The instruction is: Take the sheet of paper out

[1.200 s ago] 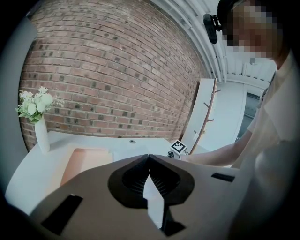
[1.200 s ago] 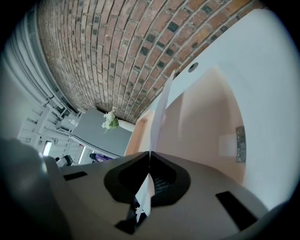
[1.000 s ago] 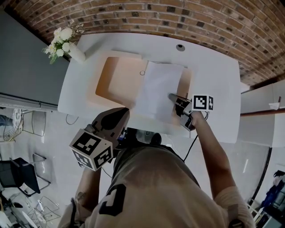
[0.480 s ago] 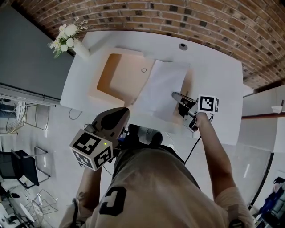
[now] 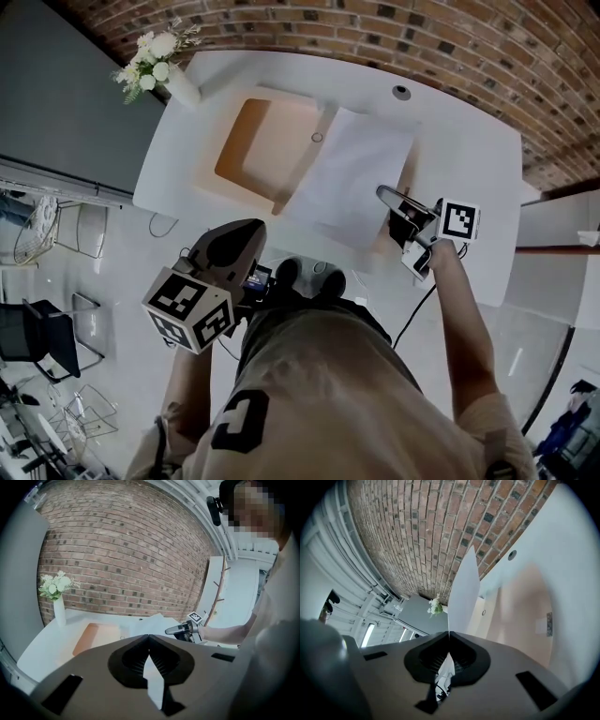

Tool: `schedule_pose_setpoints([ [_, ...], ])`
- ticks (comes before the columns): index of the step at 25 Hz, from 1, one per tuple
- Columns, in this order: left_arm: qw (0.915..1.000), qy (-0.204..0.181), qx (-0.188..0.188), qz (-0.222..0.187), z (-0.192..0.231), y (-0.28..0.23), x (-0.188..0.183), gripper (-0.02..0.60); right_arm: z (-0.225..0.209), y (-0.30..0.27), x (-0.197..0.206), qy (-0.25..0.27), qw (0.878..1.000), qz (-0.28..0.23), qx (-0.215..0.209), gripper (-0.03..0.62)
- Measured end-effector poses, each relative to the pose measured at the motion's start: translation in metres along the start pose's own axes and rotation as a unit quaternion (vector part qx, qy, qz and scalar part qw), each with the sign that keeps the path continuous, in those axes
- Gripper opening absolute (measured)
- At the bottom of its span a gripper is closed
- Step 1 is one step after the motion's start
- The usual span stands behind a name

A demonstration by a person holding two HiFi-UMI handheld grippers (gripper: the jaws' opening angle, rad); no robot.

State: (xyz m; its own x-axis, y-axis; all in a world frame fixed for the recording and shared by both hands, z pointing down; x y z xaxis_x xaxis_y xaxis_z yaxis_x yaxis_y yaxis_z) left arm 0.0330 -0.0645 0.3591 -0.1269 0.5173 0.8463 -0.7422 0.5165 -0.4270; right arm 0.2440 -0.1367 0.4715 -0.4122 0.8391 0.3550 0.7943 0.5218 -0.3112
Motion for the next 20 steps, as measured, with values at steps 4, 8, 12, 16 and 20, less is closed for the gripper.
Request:
schedule_pose_setpoints([
  [4, 0.9999, 0.001, 0.012, -0.008, 0.012, 0.003, -0.002, 0.014, 0.017, 0.003, -0.001, 0.009, 1.000, -0.005, 0.001, 0.025],
  [8, 0.9994, -0.001, 0.032, -0.012, 0.025, 0.007, -0.003, 0.014, 0.030, 0.004, 0.003, 0.019, 1.000, -0.014, 0.015, 0.025],
  [12, 0.9987, -0.002, 0.049, -0.013, 0.040, 0.016, -0.002, 0.014, 0.049, -0.001, 0.010, 0.026, 0.999, -0.022, 0.017, 0.025],
  [16, 0.9978, 0.001, 0.065, -0.012, 0.054, 0.027, 0.002, 0.014, 0.068, -0.009, 0.022, 0.039, 0.999, -0.023, 0.023, 0.025],
  [20, 0.9963, 0.004, 0.085, -0.005, 0.064, 0.035, 0.009, 0.014, 0.084, -0.017, 0.032, 0.046, 0.998, -0.029, 0.030, 0.025],
])
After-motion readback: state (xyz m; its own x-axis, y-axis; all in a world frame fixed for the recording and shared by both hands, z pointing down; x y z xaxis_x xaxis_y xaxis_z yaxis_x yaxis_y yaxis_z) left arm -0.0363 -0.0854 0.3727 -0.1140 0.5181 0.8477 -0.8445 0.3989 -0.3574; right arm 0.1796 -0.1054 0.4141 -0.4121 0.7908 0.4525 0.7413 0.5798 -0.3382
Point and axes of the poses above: the fingertips, and each gripper's own axes: y backward along the fingers, z to its left, x out of its underside, the point moved 1 cm from there along y, backward along the fingers, and after that the axes turned 9 degrees about x, right-handed, at the moved point
